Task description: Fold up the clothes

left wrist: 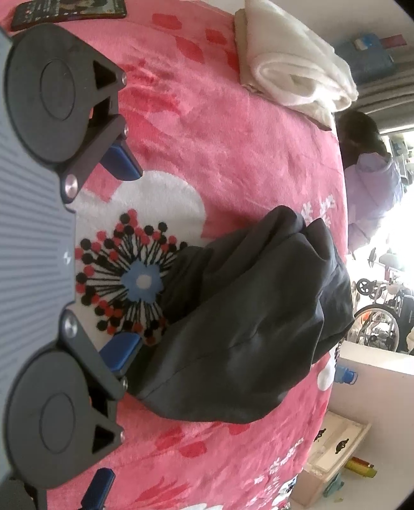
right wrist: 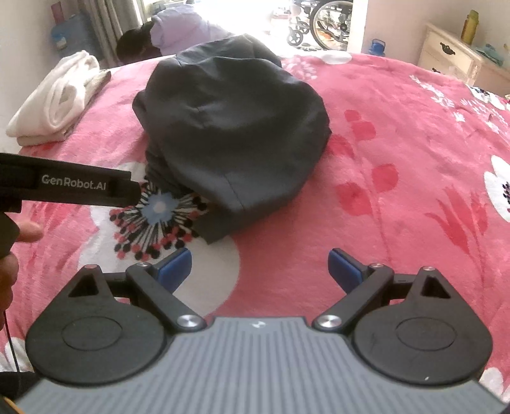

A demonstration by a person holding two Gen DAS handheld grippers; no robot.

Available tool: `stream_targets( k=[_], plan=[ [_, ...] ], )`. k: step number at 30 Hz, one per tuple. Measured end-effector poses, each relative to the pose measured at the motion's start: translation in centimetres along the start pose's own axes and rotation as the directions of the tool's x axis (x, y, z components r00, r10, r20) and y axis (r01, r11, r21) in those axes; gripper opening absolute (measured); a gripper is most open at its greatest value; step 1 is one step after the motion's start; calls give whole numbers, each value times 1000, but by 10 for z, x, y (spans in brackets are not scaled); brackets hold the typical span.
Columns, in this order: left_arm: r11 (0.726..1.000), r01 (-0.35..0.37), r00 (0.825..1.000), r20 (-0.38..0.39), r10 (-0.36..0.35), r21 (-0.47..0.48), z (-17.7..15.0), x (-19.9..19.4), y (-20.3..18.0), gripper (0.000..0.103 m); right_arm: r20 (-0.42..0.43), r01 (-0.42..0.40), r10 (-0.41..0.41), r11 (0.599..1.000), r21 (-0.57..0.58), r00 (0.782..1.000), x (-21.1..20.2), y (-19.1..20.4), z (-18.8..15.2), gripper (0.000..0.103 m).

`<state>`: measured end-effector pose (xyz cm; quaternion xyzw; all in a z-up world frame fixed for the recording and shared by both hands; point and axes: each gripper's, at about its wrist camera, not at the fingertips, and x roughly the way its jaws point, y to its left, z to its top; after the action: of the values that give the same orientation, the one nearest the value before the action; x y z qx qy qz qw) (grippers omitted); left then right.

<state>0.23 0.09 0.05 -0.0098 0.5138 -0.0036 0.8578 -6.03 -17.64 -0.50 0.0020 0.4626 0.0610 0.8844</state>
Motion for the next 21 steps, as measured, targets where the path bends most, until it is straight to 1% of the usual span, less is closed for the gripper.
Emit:
stream_targets(
  k=[5,7,9,13,17,21],
  plan=[
    [1000,11,1000,-23,-12,-20,11,3,4,100,-5,17,-17,1000,1,1000,-2,-4,-1,93],
    [1000,-18,1000,21,18,-14,-1,-3,0,100,0,27,-27,1000,-1,1000,-2,-2,-1,93],
    [1000,-25,1000,2,25,-13,-1,-1,-2,100,5,35,-35,999,-2,999,-3,-2,-2,93],
    [999,-28,999,-20,27,-41,-5,5,-1,100,10,46,-46,999,4,999,-4,-5,1,93],
    [999,-32,999,-25,31,-42,-7,6,-2,100,13,55,-56,998,7,998,-4,-7,2,93],
    [998,-32,998,-50,29,-53,-6,8,-2,101,8,62,-62,998,9,998,-3,-8,2,93]
  ],
)
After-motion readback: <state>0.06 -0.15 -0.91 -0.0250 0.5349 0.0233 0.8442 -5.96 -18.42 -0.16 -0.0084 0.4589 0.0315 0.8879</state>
